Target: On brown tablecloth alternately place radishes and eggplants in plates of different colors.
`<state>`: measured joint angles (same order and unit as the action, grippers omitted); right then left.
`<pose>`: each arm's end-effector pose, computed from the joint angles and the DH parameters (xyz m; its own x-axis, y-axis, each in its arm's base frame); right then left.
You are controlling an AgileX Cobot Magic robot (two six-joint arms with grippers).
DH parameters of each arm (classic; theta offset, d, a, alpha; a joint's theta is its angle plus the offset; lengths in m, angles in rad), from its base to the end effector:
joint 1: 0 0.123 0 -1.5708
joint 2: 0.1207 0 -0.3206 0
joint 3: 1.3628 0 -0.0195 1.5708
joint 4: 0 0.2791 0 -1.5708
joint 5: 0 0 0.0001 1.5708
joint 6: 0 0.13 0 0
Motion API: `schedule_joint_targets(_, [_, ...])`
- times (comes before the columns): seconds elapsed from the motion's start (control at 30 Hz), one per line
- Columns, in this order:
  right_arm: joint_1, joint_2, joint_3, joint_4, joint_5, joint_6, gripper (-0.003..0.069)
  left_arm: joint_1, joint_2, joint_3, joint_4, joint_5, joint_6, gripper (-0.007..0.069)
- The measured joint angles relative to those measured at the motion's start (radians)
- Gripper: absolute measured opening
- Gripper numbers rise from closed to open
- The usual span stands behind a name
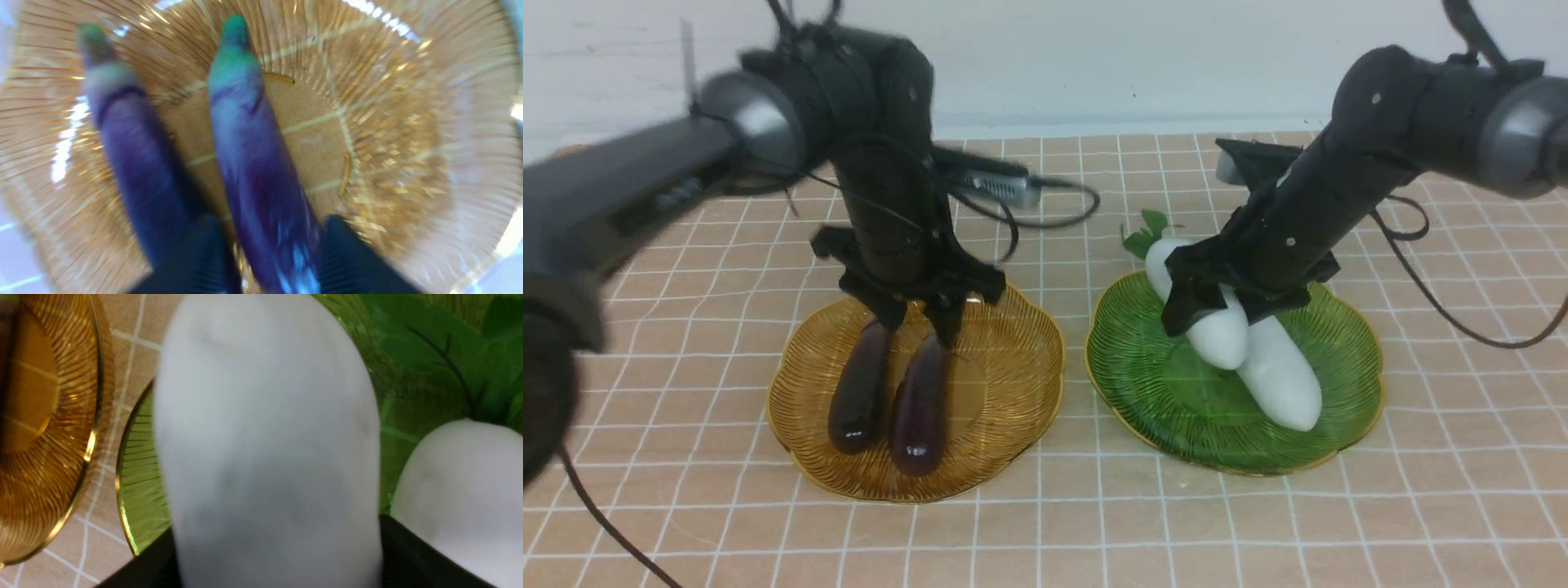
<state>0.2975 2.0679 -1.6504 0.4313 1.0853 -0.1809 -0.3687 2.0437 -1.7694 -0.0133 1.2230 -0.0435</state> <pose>0.4443 0.1865 0.1938 -0.9478 -0.2608 -0.1835 -0.3123 0.8756 0.3685 0.4452 -0.1738 0.2277 -0.9371 0.3106 -0.1594 0.3176 0.9480 -0.0200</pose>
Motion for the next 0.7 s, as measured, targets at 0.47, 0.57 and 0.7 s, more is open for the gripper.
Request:
schedule_joint_targets(0.47, [0.007,-0.052,-0.026,-0.120,0.137,0.061,0.0455,0.000,-0.645,0.247,-0.001,0.020,-0.004,-0.0003])
schedule_joint_targets(0.57, [0.007,-0.203,-0.007,-0.120,0.141,0.067,0.0310,0.000,-0.790,0.337,-0.001,0.024,-0.011,-0.0003])
schedule_joint_targets(0.7, [0.007,-0.461,0.064,-0.119,0.145,0.072,0.0080,0.000,-0.983,0.482,0.000,0.026,-0.012,-0.0003])
